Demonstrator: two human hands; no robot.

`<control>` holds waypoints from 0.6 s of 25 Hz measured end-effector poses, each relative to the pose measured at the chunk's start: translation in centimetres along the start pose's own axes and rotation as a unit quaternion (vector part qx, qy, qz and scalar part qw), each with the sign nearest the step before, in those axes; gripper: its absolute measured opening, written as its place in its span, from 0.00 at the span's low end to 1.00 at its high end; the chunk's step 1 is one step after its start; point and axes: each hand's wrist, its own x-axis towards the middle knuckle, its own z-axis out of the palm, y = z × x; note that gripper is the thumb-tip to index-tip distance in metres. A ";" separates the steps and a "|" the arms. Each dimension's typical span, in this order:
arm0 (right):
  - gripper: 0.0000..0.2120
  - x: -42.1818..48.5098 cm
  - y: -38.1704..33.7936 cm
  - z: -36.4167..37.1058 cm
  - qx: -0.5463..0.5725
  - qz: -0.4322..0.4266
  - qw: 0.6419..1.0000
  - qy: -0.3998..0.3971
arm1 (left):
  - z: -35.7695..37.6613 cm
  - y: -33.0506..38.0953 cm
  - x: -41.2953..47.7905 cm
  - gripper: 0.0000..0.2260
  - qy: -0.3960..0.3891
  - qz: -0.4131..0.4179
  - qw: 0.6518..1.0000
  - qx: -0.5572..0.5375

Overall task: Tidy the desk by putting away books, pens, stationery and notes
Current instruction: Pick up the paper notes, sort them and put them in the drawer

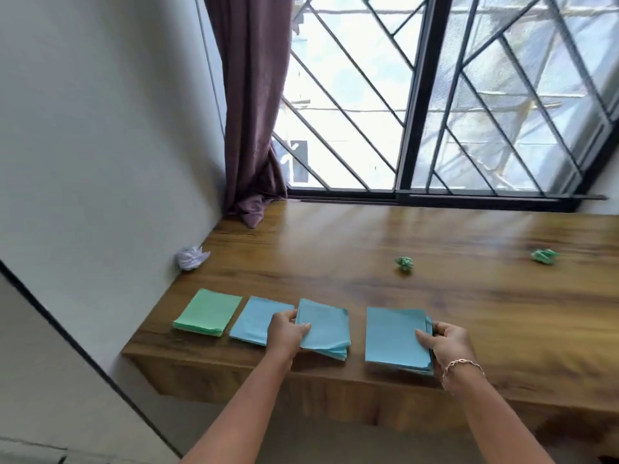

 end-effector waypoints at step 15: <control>0.08 3.0 -3.8 -3.0 0.030 0.027 0.999 0.017 | 10.5 1.5 -0.9 0.15 -0.064 0.043 0.994 0.075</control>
